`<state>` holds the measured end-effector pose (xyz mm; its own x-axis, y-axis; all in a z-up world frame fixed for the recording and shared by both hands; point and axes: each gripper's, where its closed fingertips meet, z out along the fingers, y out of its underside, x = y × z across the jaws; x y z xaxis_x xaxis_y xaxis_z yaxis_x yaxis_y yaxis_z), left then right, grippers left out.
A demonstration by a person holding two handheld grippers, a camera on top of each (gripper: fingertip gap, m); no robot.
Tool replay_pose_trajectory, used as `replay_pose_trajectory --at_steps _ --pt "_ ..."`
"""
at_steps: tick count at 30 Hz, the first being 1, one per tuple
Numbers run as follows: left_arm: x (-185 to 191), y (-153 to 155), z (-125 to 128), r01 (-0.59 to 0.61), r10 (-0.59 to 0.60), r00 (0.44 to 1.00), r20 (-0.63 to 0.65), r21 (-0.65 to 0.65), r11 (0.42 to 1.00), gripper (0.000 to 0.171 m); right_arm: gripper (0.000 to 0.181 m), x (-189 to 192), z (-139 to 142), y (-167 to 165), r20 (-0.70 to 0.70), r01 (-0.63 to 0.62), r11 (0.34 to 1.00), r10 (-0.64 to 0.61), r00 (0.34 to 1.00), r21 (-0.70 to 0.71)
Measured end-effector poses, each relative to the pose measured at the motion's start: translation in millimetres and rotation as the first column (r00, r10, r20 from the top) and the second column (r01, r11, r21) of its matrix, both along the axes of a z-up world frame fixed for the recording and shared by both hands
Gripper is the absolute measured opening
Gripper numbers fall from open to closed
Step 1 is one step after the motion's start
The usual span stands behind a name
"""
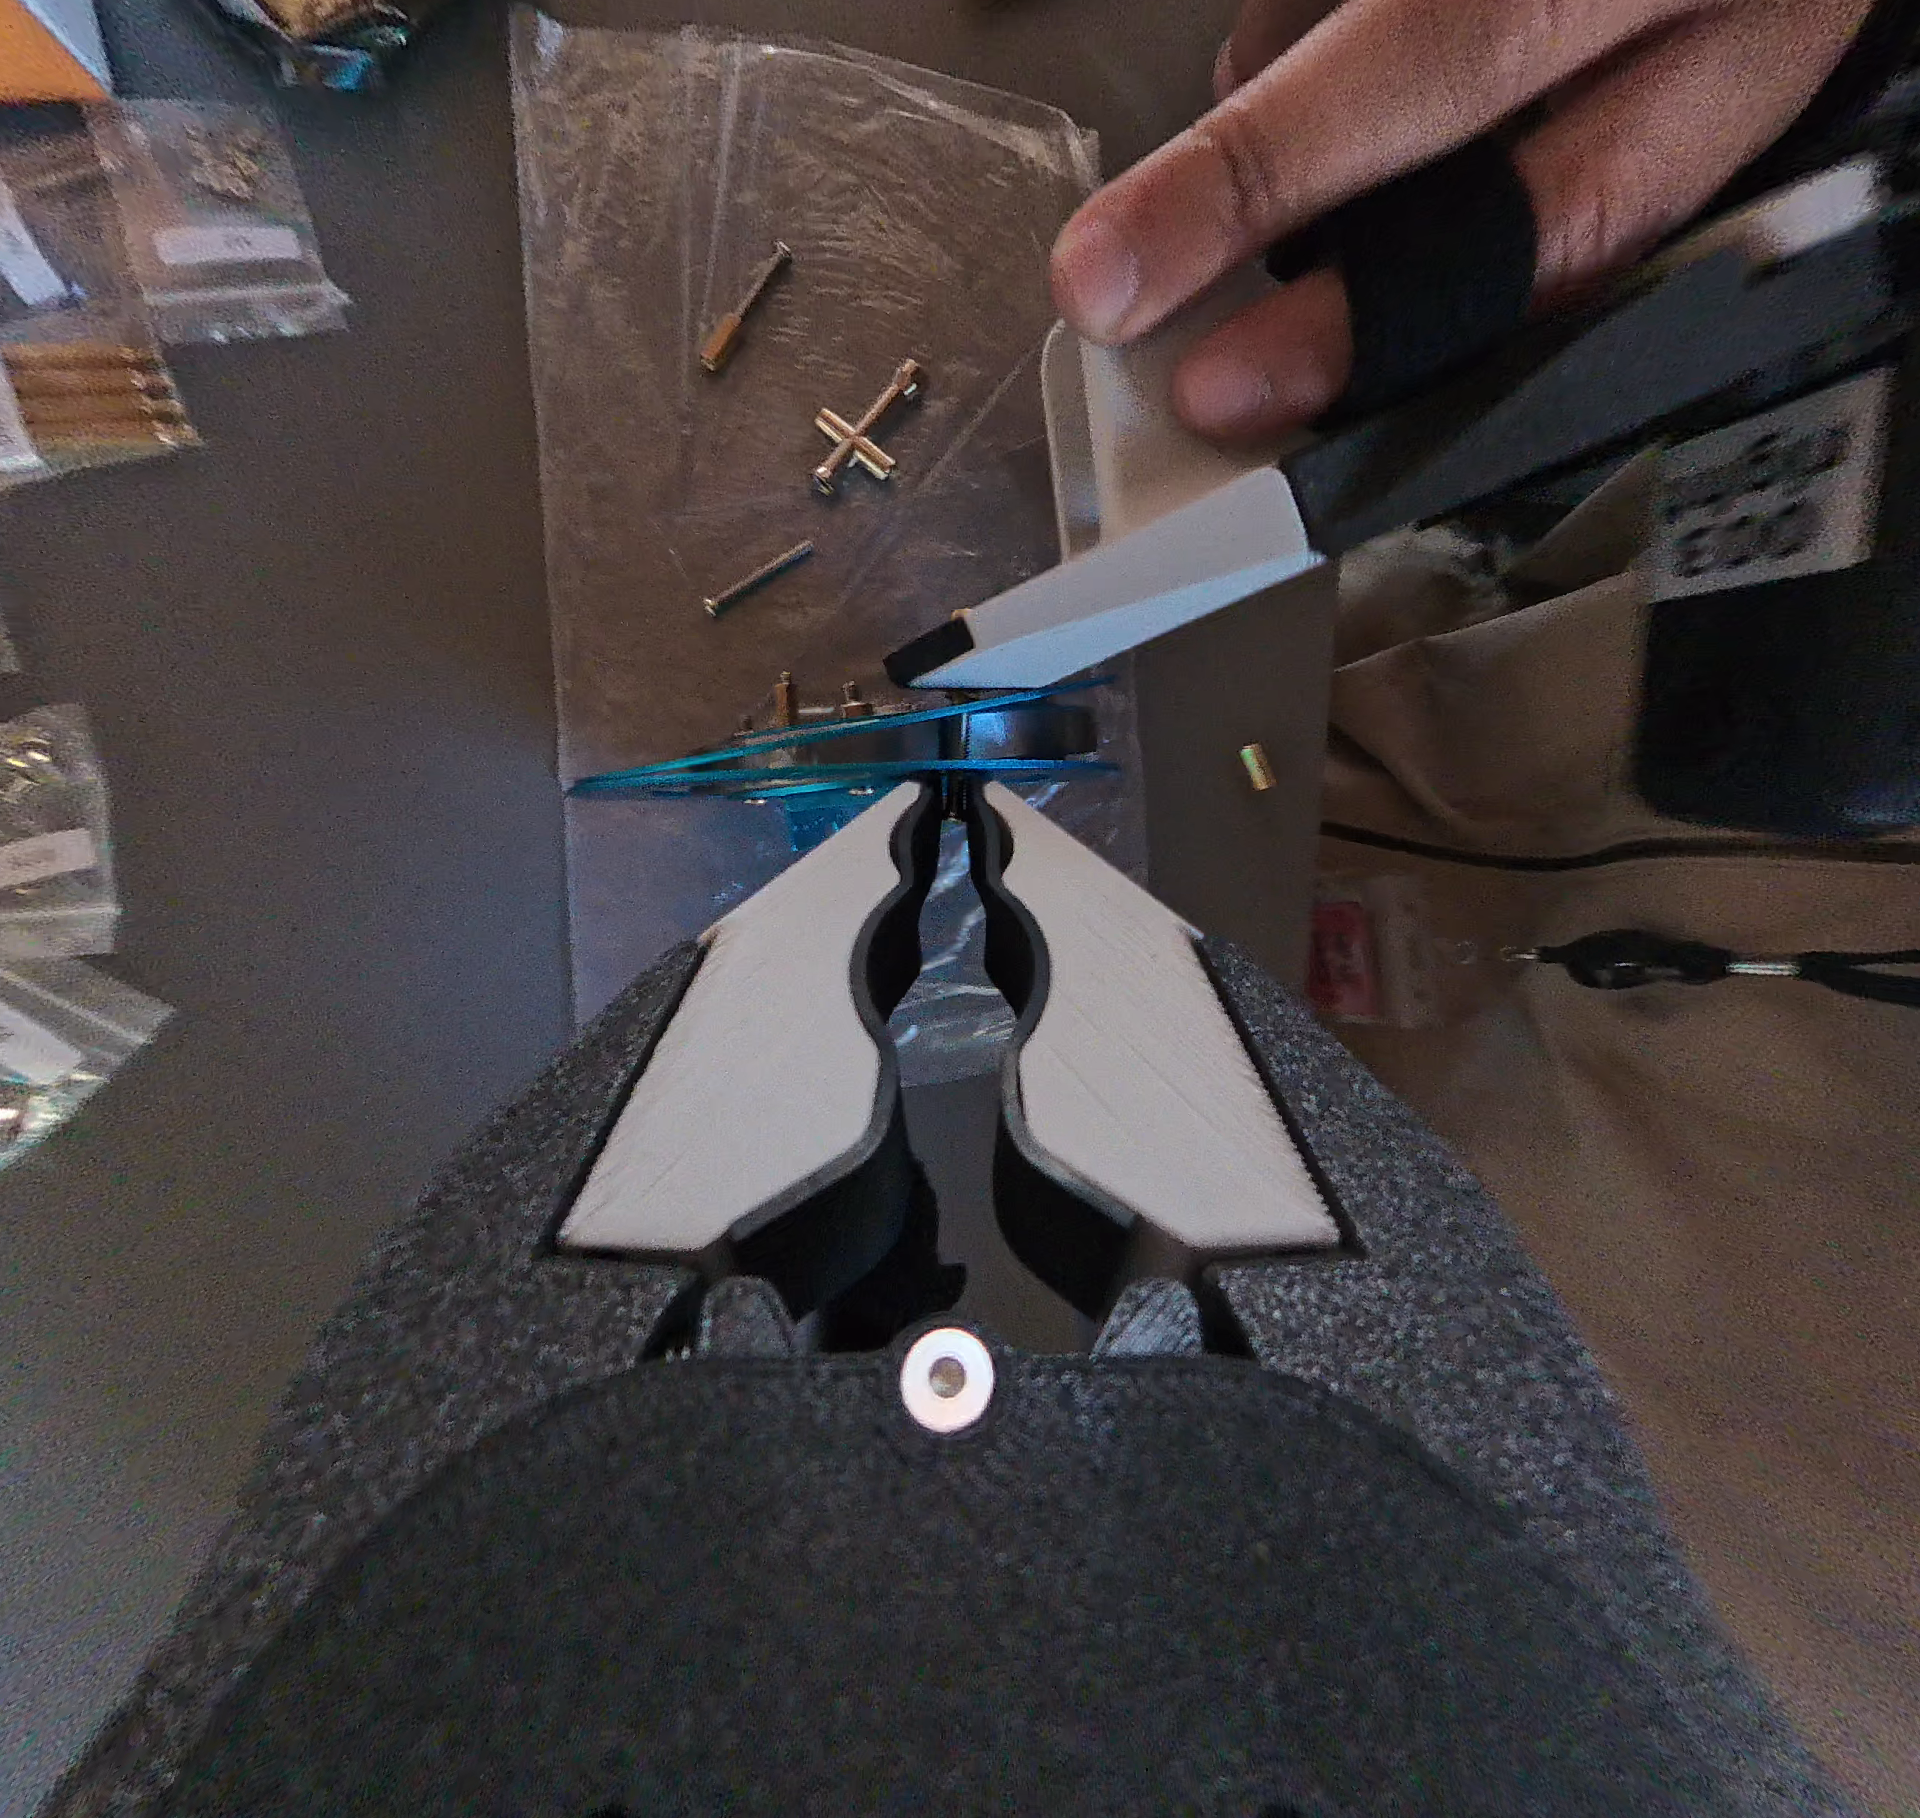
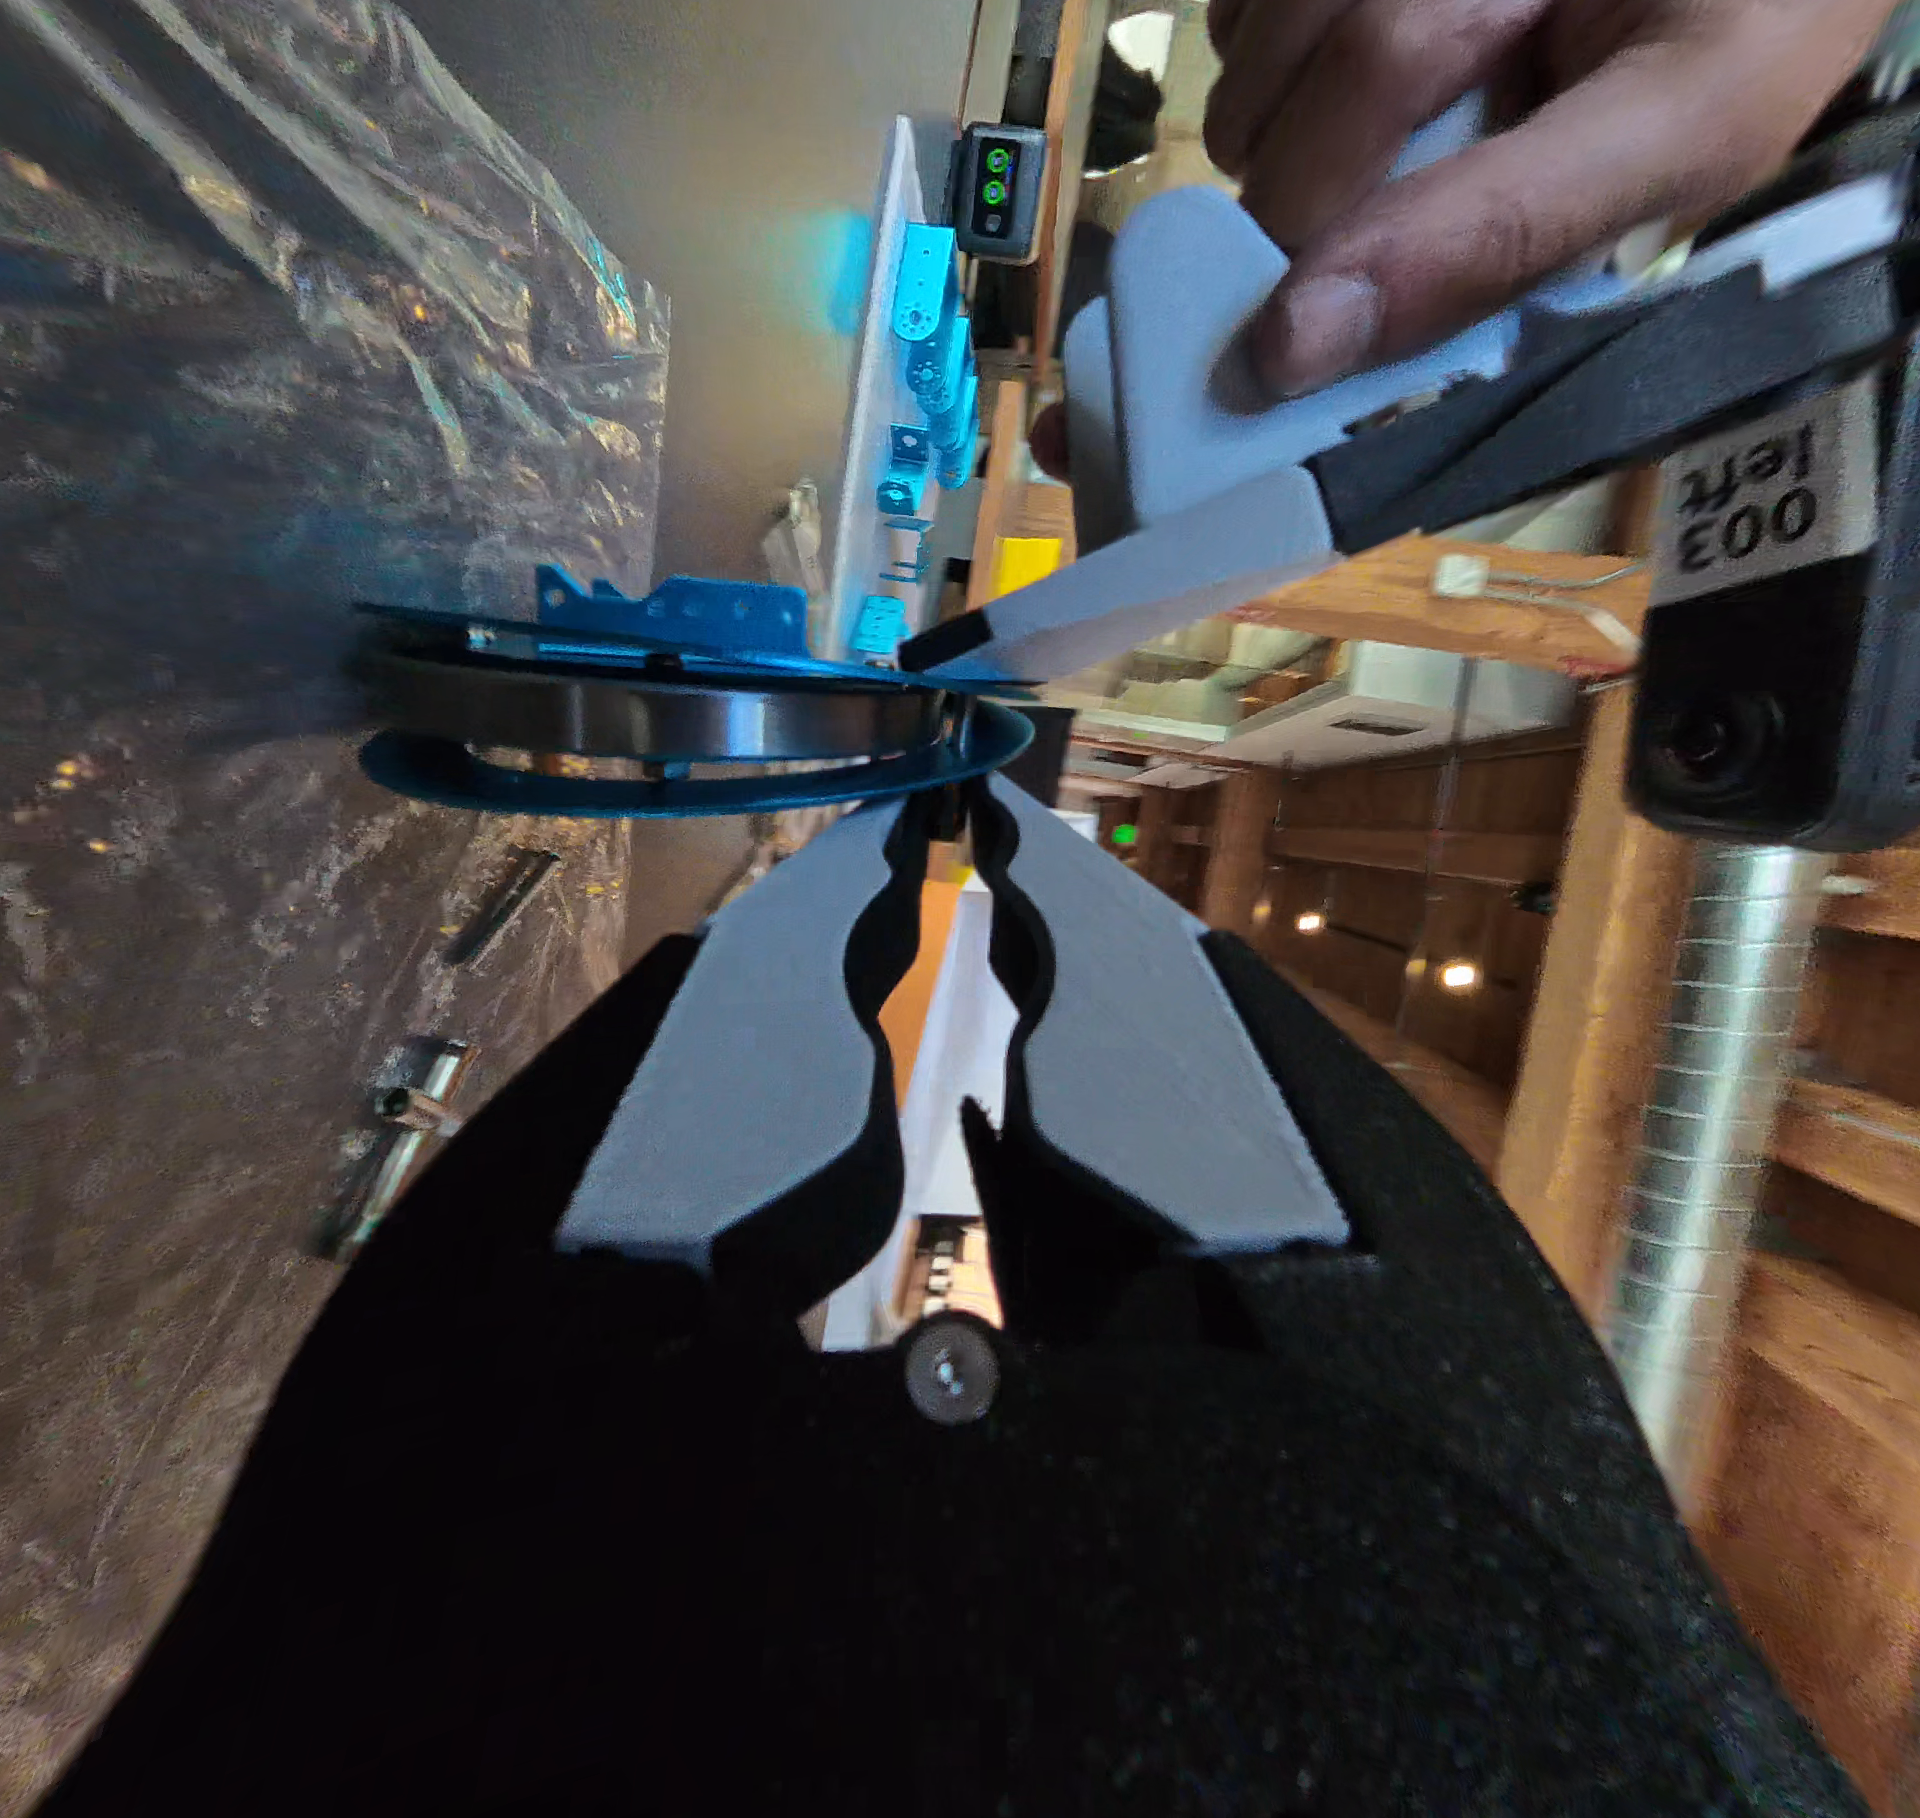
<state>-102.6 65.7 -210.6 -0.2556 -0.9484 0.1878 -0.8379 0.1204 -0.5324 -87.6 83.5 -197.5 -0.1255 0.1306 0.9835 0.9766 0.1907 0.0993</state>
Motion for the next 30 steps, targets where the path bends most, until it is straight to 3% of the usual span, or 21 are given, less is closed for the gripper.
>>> replay_pose_trajectory --at_steps 2,4,6,8,10,13,14,15,16,17,18,20,22,24,26,28,30 --pt "2.0 2.8 -0.8 0.032 -0.043 0.997 0.062 0.166 0.986 0.003 0.004 0.4 -1.7 -1.0 -0.105 0.021 0.989 -0.037 0.994 -0.148" --pt "2.9 4.6 -2.5 0.064 -0.117 0.987 0.106 0.404 0.912 0.003 0.004 -2.2 -4.2 -5.7 -0.281 -0.015 0.913 -0.109 0.953 -0.408" --pt "5.8 3.8 -3.4 0.059 -0.191 0.969 0.154 0.609 0.791 0.003 0.004 -2.6 -6.7 -12.1 -0.399 -0.096 0.751 -0.233 0.887 -0.653" --pt "8.9 3.6 -2.2 0.037 -0.282 0.944 0.171 0.795 0.606 0.003 0.004 -0.8 -8.2 -16.8 -0.420 -0.160 0.577 -0.351 0.837 -0.801" --pt "12.5 5.2 0.6 -0.007 -0.366 0.920 0.140 0.940 0.340 0.002 0.004 1.3 -10.5 -20.9 -0.379 -0.210 0.363 -0.496 0.781 -0.908" --pt "18.4 2.3 4.7 -0.100 -0.470 0.881 0.049 0.992 -0.083 0.002 0.004 2.3 -11.6 -35.8 -0.141 -0.373 -0.150 -0.749 0.648 -0.916" --pt "19.4 1.2 6.6 -0.140 -0.491 0.871 0.036 0.974 -0.178 0.002 0.004 0.8 -9.0 -40.8 -0.029 -0.470 -0.328 -0.796 0.605 -0.820" --pt "19.9 1.6 7.1 -0.165 -0.498 0.867 0.023 0.956 -0.242 0.002 0.004 0.5 -8.4 -42.8 0.048 -0.541 -0.443 -0.803 0.594 -0.715" --pt "20.2 3.0 8.4 -0.179 -0.498 0.867 0.015 0.942 -0.283 0.002 0.005 -0.3 -9.0 -43.3 0.110 -0.594 -0.516 -0.804 0.584 -0.617" --pt "20.8 2.3 8.8 -0.190 -0.504 0.864 0.025 0.942 -0.278 0.002 0.005 -1.0 -9.3 -46.0 0.145 -0.616 -0.561 -0.793 0.591 -0.553" --pt "20.8 2.0 8.6 -0.195 -0.499 0.865 0.055 0.952 -0.234 0.002 0.005 -1.1 -9.5 -47.5 0.140 -0.614 -0.569 -0.785 0.603 -0.546" --pt "20.7 3.2 7.9 -0.197 -0.482 0.869 0.109 0.971 -0.136 0.002 0.005 -0.7 -10.0 -45.2 0.067 -0.582 -0.509 -0.786 0.614 -0.635" --pt "20.4 2.2 7.4 -0.188 -0.453 0.872 0.185 0.981 0.039 0.003 0.005 0.2 -12.2 -44.6 -0.018 -0.521 -0.419 -0.766 0.642 -0.743" --pt "18.8 0.6 4.9 -0.153 -0.383 0.884 0.268 0.940 0.306 0.003 0.005 1.8 -13.6 -38.9 -0.173 -0.440 -0.219 -0.702 0.691 -0.871" --pt "16.7 -0.1 2.7 -0.110 -0.312 0.901 0.302 0.854 0.509 0.003 0.015 4.6 -9.2 -31.0 -0.319 -0.359 0.055 -0.594 0.738 -0.932" --pt "14.6 1.0 0.8 -0.077 -0.242 0.921 0.305 0.753 0.654 0.003 0.022 8.3 -2.5 -25.6 -0.411 -0.277 0.333 -0.457 0.789 -0.901" --pt "12.8 -1.5 -0.8 -0.032 -0.209 0.933 0.293 0.645 0.763 0.003 0.032 11.6 3.6 -21.6 -0.461 -0.216 0.589 -0.305 0.833 -0.779"
